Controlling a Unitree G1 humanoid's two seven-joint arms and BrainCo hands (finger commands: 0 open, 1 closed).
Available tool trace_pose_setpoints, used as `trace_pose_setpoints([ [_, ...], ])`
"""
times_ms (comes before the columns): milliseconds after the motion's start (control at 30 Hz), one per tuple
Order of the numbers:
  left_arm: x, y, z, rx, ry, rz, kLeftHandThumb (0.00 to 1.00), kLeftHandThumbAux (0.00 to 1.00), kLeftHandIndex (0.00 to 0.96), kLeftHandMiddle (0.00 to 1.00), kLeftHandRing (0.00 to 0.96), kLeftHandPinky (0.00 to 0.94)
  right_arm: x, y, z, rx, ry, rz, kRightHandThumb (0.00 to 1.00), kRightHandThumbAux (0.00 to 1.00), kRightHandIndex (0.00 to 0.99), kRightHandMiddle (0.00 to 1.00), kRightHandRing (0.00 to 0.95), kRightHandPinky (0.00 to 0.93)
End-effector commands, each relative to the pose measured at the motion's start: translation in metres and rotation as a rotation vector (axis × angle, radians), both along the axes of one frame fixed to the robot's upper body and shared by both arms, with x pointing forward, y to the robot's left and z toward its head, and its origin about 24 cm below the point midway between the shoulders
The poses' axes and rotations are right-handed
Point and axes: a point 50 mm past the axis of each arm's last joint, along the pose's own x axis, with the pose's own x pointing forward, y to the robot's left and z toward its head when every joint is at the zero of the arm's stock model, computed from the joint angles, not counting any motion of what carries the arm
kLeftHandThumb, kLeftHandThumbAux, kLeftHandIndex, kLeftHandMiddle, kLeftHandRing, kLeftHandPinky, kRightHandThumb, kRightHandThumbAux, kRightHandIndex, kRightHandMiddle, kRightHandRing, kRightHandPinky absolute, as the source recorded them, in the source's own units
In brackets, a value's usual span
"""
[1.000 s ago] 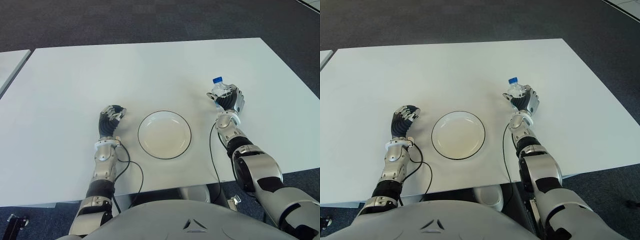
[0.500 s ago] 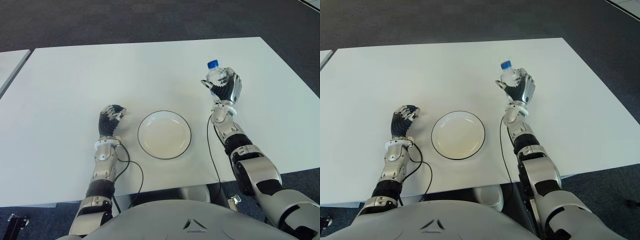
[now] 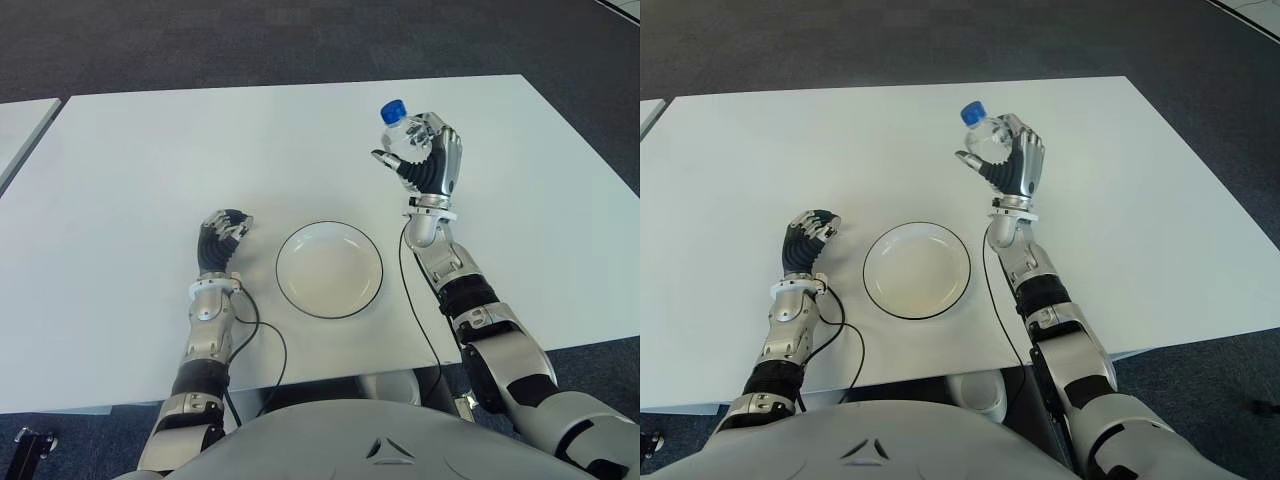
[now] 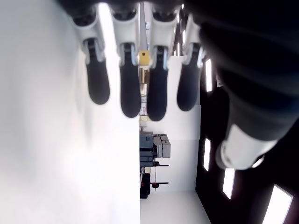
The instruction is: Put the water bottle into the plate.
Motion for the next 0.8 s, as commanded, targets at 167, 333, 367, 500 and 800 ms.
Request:
trace_pose_setpoints([
  [167, -0.02, -0.001, -0.026, -0.044, 0.153, 0.024, 0.71, 0.718, 0.428, 0.442, 0.422, 0.418, -0.015, 0.02, 0.01, -0.024, -0.08, 0.17, 0.709, 0.72, 0.439, 0.903, 0.897, 0.885],
  [333, -0.021, -0.001, -0.025, -0.042, 0.149, 0.029, 0.709, 0.717, 0.428, 0.446, 0.424, 0.417, -0.027, 0.037, 0.01, -0.041, -0.111, 0.284, 0.711, 0.719, 0.439, 0.903, 0.896, 0.882],
  [367, -0.022, -0.001, -0.025, -0.039, 0.149, 0.03, 0.709, 0.717, 0.428, 0.446, 0.424, 0.417, -0.028, 0.04, 0.011, -0.045, -0.116, 0.304, 0.711, 0.719, 0.439, 0.903, 0.896, 0.881],
  [500, -0.022, -0.001, -0.024, -0.025, 0.149, 0.031, 0.709, 0.718, 0.428, 0.445, 0.423, 0.419, -0.032, 0.052, 0.011, -0.087, -0.151, 0.391, 0.713, 0.719, 0.439, 0.901, 0.895, 0.885],
  [800, -0.023, -0.001, -0.023, -0.032, 0.139, 0.027, 0.708, 0.718, 0.428, 0.454, 0.431, 0.426, -0.037, 0.053, -0.007, -0.214, -0.078, 0.567, 0.714, 0.718, 0.439, 0.906, 0.897, 0.879],
])
